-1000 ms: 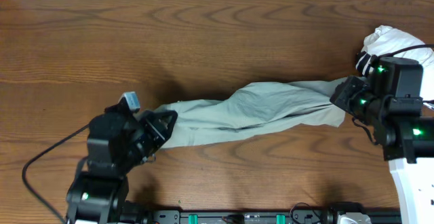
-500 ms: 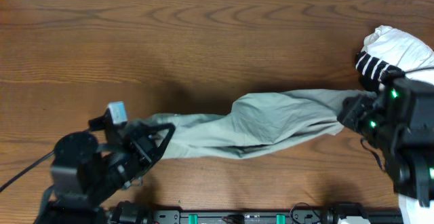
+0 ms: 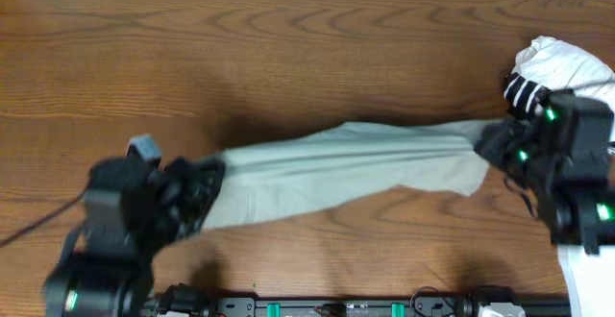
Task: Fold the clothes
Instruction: 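Lift and stretch the trousers apart between both grippers, then lower the stretched trousers onto the table with both grippers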
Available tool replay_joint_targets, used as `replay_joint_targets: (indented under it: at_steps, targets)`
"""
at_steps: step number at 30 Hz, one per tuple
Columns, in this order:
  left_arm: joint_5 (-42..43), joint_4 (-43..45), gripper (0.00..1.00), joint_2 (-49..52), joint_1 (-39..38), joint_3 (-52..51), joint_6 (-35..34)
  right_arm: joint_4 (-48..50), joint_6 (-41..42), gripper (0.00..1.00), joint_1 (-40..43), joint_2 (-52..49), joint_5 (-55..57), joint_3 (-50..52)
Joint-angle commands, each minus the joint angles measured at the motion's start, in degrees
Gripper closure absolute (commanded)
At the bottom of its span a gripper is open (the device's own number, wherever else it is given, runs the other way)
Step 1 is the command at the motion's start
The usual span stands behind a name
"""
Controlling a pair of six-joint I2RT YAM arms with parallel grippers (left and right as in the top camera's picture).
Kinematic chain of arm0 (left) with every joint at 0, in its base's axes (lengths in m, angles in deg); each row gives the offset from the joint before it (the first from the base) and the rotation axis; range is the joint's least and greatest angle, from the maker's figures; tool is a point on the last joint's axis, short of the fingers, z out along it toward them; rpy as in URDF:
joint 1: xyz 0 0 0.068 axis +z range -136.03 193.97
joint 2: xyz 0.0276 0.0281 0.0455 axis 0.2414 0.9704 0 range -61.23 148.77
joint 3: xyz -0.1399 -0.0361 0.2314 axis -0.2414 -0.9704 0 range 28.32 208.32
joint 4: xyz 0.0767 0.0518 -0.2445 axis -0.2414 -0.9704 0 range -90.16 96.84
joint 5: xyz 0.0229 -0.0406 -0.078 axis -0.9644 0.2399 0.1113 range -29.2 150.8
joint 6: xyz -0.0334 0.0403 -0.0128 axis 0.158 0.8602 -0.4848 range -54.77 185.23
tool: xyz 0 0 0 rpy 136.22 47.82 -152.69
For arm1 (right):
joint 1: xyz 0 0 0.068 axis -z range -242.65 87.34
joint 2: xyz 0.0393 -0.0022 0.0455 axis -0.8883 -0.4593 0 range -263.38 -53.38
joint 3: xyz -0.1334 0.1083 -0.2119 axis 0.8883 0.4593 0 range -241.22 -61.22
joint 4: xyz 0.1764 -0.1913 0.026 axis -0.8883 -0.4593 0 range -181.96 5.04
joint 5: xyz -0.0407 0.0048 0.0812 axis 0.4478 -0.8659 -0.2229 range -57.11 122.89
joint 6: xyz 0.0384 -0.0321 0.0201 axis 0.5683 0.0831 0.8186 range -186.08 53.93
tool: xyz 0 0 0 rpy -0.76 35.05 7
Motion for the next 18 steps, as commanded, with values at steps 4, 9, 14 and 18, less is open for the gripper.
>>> replay_joint_targets:
  at_steps: [4, 9, 14, 18]
  targets:
    - [-20.76, 9.40, 0.94, 16.85, 1.01, 0.46, -0.33, 6.51, 3.26, 0.99, 0.96, -13.18, 8.57, -0.90]
    - [-26.58, 23.23, 0.93, 31.80, 1.03, 0.46, 2.08, 16.20, 2.51, 0.99, 0.63, -22.99, 8.63, -0.90]
    - [-30.10, 33.77, 0.38, 44.37, 1.27, 0.46, 7.41, 23.76, -0.09, 0.78, 0.44, -31.39, 8.57, -0.90]
    - [-30.34, 37.81, 0.02, 49.79, 2.19, 0.46, 14.80, 26.88, -6.64, 0.15, 0.46, -35.06, 8.81, -0.90]
